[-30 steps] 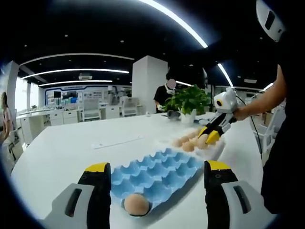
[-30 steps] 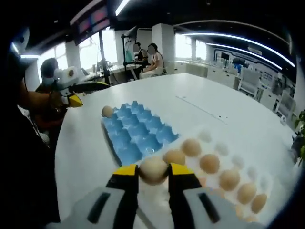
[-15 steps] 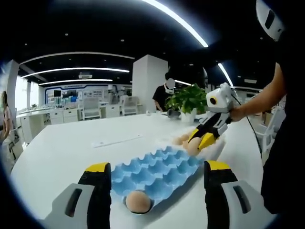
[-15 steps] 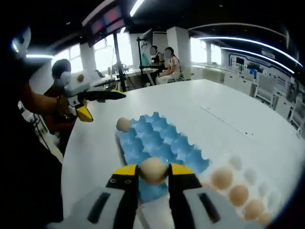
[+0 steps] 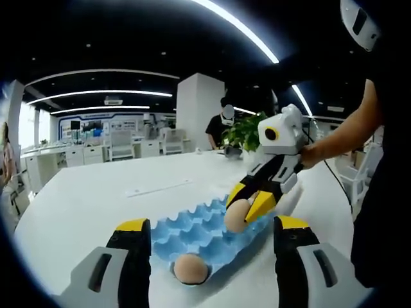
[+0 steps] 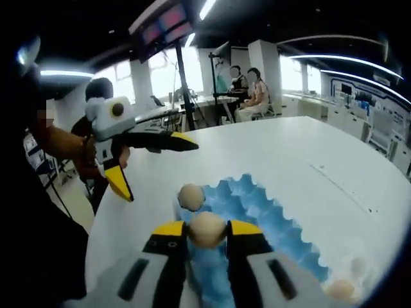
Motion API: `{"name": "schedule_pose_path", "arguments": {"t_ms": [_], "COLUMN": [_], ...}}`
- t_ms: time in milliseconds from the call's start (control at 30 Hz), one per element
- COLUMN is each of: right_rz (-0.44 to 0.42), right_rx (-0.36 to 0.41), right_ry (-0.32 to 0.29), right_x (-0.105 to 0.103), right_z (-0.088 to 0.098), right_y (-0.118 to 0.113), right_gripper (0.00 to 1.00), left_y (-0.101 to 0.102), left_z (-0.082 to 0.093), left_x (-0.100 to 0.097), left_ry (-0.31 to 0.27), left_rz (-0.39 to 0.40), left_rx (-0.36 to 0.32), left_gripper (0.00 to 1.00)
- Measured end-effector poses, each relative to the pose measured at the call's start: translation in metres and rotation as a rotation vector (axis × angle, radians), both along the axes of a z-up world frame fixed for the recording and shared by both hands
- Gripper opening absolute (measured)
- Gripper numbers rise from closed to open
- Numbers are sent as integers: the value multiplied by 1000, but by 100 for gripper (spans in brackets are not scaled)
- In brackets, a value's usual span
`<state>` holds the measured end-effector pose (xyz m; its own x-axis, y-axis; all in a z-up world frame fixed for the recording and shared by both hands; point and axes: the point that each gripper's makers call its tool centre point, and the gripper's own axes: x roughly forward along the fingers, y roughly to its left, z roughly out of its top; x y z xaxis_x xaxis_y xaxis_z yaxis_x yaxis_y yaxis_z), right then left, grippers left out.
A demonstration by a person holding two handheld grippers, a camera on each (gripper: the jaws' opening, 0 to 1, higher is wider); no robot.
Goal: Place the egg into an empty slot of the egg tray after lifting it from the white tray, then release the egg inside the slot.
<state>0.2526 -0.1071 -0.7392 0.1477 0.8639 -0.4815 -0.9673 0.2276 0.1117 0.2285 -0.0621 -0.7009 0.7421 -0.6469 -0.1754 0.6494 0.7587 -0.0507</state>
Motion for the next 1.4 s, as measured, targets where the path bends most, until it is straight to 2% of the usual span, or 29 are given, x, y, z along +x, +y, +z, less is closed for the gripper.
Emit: {"name": "schedule_pose_path", "arguments": {"t_ms": [267, 567, 700, 800, 967, 1133, 1233, 1400], "right_rz": [48, 98, 101, 117, 126, 150, 175, 178], "right_rx": [-23, -82, -93, -129, -129, -133, -139, -133], "right_ry": [14, -28, -34, -67, -77, -108, -150, -166], "right_x": [-6, -9, -9, -5, -6, -8, -9, -10], "right_z": [-15, -28, -31, -37, -39, -39, -39, -39], "right_y": [27, 39, 40, 37, 37, 37, 38, 36], "right_gripper": [23, 24, 24, 24, 24, 24, 24, 25], "left_y": [4, 7, 6, 7, 7, 4, 4, 3], "left_z": [-3, -4, -4, -4, 0, 0, 0, 1], "left_x": [-1, 2, 1, 1, 3, 2, 1, 0], "left_ry": [9, 8, 16, 13, 5, 5, 5, 5], "left_rz": [-3, -6, -12, -7, -3, -10, -10, -13], "left_rx": [3, -9, -17, -17, -18, -12, -9, -12], "left_gripper": [79, 78, 77, 78, 77, 77, 77, 76]}}
